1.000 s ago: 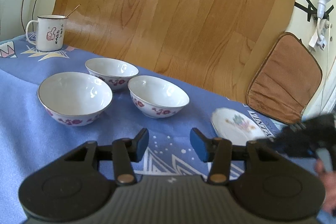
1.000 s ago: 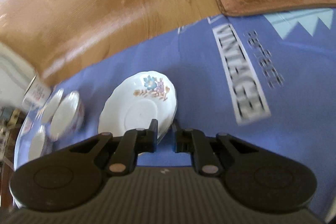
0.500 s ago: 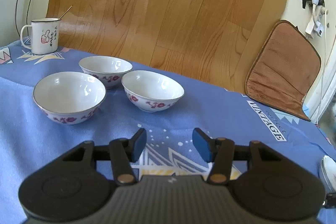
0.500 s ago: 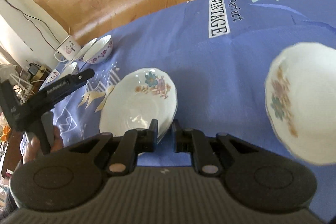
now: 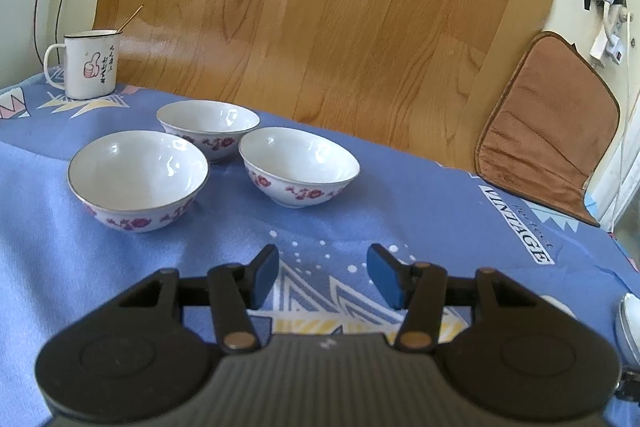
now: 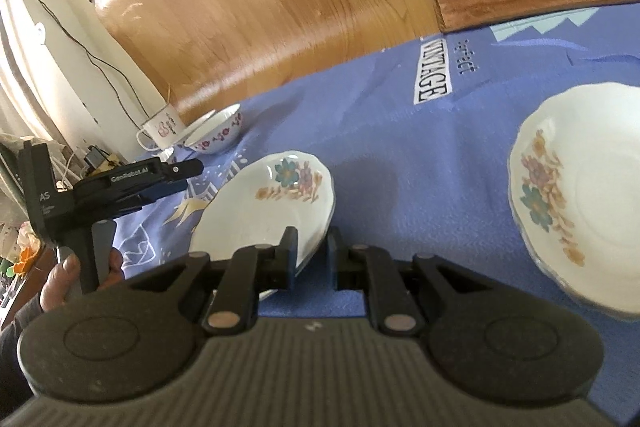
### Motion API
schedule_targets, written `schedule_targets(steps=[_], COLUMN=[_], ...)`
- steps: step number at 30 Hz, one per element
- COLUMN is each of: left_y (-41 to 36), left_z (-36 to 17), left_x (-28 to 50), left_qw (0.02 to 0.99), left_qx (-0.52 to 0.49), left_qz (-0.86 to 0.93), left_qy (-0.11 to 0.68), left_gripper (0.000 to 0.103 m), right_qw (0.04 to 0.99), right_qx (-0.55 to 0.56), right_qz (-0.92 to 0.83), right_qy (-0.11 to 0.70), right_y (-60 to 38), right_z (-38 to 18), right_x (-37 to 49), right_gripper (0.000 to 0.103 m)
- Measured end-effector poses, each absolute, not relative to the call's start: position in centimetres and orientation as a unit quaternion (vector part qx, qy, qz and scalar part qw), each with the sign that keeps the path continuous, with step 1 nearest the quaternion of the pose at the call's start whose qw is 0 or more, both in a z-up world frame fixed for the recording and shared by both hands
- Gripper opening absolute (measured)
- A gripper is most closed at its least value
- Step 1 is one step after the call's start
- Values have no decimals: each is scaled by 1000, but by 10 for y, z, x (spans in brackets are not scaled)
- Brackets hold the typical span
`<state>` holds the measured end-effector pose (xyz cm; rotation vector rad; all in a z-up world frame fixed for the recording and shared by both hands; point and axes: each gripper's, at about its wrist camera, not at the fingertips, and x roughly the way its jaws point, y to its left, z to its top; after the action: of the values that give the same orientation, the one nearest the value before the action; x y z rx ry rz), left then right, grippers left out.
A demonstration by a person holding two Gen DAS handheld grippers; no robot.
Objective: Organize plates and bowls
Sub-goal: 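Carry the flowered saucer with the right gripper toward the other flowered saucer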
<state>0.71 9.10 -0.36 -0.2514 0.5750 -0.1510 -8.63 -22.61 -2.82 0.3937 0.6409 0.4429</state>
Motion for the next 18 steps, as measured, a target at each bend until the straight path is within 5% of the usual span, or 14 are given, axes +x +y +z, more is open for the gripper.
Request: schedule_targets(steps=[18], left_y=[87], left_z=[-5], left_x=[11], left_qw=[948], left_qx=[-118], left_qz=[-78], left_qy=[286], left_gripper=[50], right_qw=[917], right_qx=[167], right_qz=[216], right_qy=[292], right_y=[-220], right_z=[-29], right_x=[-92], right_gripper=[22])
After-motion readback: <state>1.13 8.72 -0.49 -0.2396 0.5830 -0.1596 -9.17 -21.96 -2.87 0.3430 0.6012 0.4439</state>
